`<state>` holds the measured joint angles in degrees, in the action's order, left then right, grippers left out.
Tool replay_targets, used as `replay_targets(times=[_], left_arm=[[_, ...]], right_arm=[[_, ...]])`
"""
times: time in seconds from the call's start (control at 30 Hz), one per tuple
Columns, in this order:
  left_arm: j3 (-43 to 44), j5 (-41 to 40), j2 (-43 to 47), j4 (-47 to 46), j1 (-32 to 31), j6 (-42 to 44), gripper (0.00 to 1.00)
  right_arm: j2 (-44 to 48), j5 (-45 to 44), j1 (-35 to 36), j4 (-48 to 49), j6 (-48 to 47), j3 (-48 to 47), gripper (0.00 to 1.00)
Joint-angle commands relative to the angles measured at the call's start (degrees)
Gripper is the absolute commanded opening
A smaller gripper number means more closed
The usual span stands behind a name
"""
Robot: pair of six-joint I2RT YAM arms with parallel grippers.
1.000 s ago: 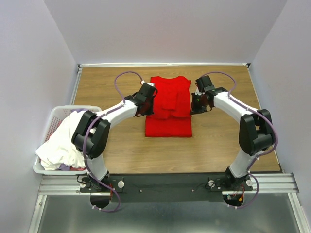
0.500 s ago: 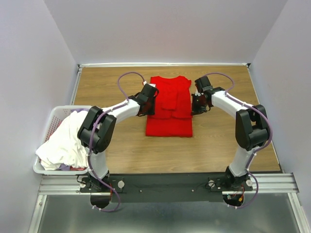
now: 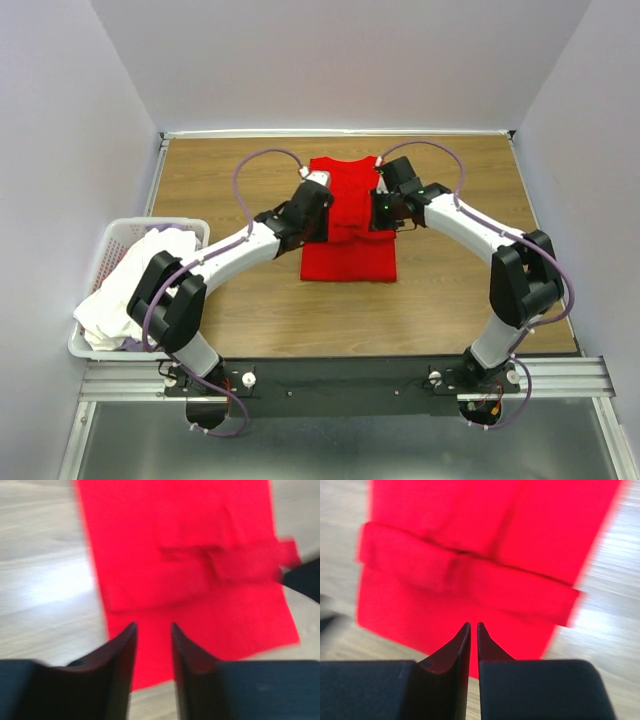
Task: Fold and stack the t-shirts
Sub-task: Fold the tshirt
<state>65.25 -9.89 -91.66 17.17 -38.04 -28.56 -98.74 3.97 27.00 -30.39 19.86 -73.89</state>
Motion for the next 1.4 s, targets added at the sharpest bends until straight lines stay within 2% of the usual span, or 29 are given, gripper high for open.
replay_targets(times=[0.0, 0.13, 0.5, 0.6, 0.93, 1.13, 1.23, 1.37], left_arm=[[-3.8, -0.2, -1.9, -1.6, -4.0, -1.7, 0.34], [-6.3, 1.7, -6.0, -4.4, -4.4, -2.1, 0.24], [-12.9, 2.9, -8.8, -5.1, -5.9, -1.6, 0.24], [-14.6, 3.3, -8.7, -5.0, -6.0, -1.9, 0.24], [-20.8, 3.8, -3.4, -3.7, -6.8, -2.1, 0.24], [-22.8, 3.6, 0.4, -3.5, -6.9, -2.8, 0.24], [-23.4, 3.1, 2.4, -3.4, -6.9, -3.3, 0.24], [-24.3, 3.1, 4.3, -4.1, -6.9, -4.0, 0.24]], right_arm=[[-0.7, 2.4, 3.6, 5.2, 0.3, 1.6, 0.14], [-4.1, 4.8, 5.0, 8.1, 1.4, 1.7, 0.09], [-12.4, 8.2, 6.1, 10.5, 1.5, 1.1, 0.06], [-13.4, 5.9, 6.0, 10.5, 0.7, 0.5, 0.06], [-17.6, -14.8, 5.4, 10.8, -3.6, -9.9, 0.06], [-17.9, -17.3, 4.1, 11.6, -5.6, -16.5, 0.06], [-15.3, -11.9, 4.1, 11.7, -6.5, -16.3, 0.06], [-11.8, 5.7, 4.2, 12.0, -7.4, -12.2, 0.09]])
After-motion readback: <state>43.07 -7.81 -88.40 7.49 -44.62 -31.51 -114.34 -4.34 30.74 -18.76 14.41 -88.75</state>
